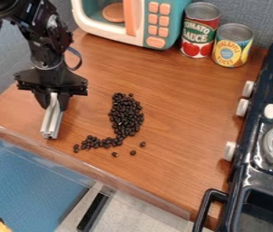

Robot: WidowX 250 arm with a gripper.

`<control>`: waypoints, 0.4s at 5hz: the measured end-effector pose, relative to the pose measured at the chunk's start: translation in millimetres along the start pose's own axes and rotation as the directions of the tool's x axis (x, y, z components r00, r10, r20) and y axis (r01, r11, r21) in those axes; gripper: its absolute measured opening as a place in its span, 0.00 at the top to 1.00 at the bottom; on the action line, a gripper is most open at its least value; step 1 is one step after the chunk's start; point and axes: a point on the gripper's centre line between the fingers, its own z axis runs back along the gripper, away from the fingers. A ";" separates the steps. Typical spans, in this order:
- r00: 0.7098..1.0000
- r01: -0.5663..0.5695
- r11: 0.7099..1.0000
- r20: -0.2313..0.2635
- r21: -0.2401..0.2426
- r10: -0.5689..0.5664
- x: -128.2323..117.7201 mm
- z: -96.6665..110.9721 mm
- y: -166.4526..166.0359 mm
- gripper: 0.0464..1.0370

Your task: Sweep into pile

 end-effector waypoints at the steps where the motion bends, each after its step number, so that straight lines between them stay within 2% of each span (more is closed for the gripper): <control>1: 1.000 -0.026 1.000 -0.011 0.013 0.026 -2.2 -0.2 1.9 0.68; 2: 0.996 -0.084 0.996 -0.029 0.040 0.085 -5.6 -0.6 4.7 0.68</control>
